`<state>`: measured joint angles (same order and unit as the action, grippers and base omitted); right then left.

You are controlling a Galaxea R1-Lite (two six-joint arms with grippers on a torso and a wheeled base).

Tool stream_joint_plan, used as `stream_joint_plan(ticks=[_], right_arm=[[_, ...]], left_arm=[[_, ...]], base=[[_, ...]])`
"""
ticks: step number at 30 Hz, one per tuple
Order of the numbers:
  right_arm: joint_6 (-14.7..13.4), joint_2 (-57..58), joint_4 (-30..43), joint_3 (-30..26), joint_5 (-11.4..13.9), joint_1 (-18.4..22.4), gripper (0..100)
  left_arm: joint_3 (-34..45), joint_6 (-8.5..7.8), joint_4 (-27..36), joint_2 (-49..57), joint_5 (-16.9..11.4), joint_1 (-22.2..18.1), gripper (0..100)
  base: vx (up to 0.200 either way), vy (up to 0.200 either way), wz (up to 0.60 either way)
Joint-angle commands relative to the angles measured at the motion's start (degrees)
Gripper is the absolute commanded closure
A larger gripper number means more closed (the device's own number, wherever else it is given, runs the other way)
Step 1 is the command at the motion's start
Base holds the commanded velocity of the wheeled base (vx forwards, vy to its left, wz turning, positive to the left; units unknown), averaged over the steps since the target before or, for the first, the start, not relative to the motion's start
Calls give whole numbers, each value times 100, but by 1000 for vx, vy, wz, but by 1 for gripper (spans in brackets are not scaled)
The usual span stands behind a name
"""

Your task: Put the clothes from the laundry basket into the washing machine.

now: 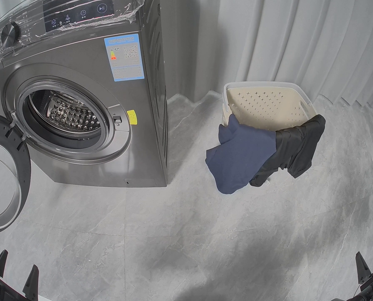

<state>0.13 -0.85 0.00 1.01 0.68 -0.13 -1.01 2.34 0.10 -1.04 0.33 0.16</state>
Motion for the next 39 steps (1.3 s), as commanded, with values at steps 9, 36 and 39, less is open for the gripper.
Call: stream_joint_plan(ticks=[9,36,39], right_arm=[[4,85,0,-101,2,-4,0],[4,85,0,-101,2,-4,0],[4,85,0,-101,2,-4,0]], left_arm=[[84,3,-1,68,2,2,0],[84,-6,-1,68,2,2,0],[84,-6,-1,68,2,2,0]], base=[[0,-200,0],[0,-111,0],[0,-200,0]])
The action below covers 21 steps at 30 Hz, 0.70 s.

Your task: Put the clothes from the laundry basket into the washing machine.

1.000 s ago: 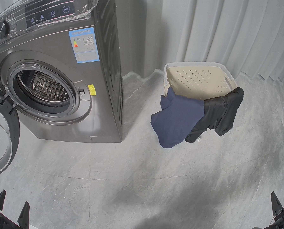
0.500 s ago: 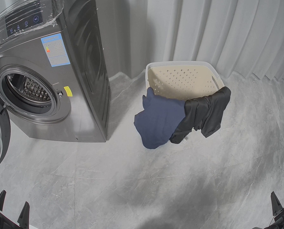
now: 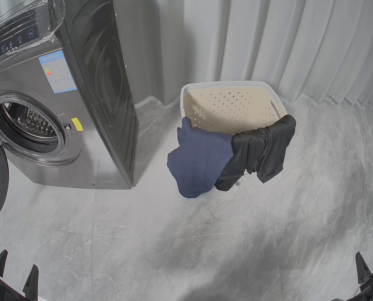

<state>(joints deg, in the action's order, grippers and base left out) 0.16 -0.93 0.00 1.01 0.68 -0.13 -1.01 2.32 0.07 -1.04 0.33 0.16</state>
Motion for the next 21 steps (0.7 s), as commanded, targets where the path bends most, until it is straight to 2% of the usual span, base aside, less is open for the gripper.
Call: stream_joint_plan(ticks=[1,8,20,21], right_arm=[[2,93,0,-101,2,-4,0],[2,93,0,-101,2,-4,0],[2,93,0,-101,2,-4,0],[2,93,0,-101,2,-4,0]], left_arm=[[84,-3,1,68,2,2,0],[84,6,1,68,2,2,0],[84,-3,1,68,2,2,0],[84,-3,1,68,2,2,0]], base=[[0,-200,0],[0,-200,0],[0,0,0],[200,0,0]])
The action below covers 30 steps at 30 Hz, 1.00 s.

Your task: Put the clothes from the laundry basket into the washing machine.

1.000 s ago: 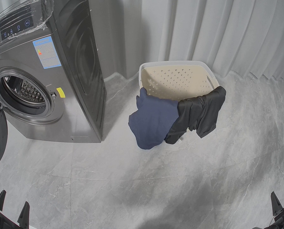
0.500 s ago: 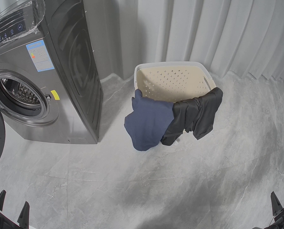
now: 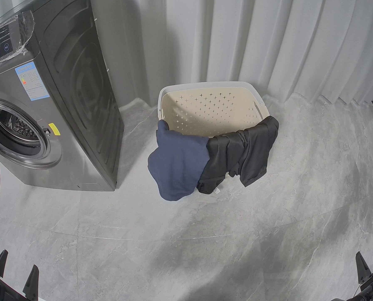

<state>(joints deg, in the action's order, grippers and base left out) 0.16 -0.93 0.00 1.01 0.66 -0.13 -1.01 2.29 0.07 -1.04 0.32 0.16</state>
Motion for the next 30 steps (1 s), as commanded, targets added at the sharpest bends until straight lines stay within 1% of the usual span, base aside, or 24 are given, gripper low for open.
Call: stream_joint_plan(ticks=[1,11,17,29,30], right_arm=[[2,93,0,-101,4,-4,0],[2,93,0,-101,4,-4,0],[2,93,0,-101,4,-4,0],[2,93,0,-101,4,-4,0],[2,93,0,-101,4,-4,0]], left_arm=[[84,8,1,68,3,2,0],[84,8,1,68,3,2,0],[84,-1,1,68,3,2,0],[84,-1,1,68,3,2,0],[84,-1,1,68,3,2,0]], base=[[200,0,0],[200,0,0],[0,0,0],[0,-200,0],[0,0,0]])
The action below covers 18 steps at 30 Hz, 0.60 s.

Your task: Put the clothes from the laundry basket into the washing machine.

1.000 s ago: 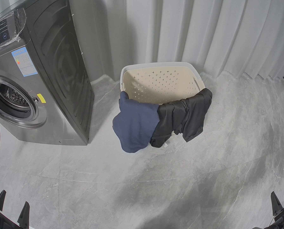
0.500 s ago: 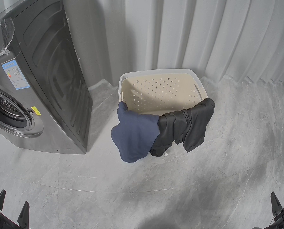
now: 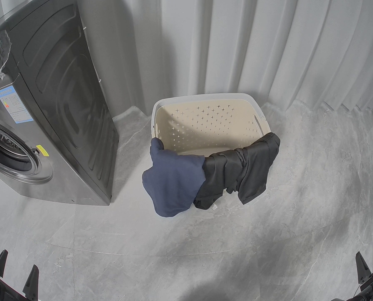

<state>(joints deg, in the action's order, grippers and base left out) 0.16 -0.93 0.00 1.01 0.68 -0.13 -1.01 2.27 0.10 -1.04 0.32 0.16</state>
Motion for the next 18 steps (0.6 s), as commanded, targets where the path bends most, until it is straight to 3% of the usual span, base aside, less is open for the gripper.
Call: stream_joint_plan(ticks=[1,11,18], right_arm=[[2,93,0,-101,2,-4,0],[2,93,0,-101,2,-4,0],[2,93,0,-101,2,-4,0]], left_arm=[[84,2,-1,68,3,2,0],[84,2,-1,68,3,2,0],[84,2,-1,68,3,2,0]], base=[[0,0,0],[0,0,0],[171,0,0]])
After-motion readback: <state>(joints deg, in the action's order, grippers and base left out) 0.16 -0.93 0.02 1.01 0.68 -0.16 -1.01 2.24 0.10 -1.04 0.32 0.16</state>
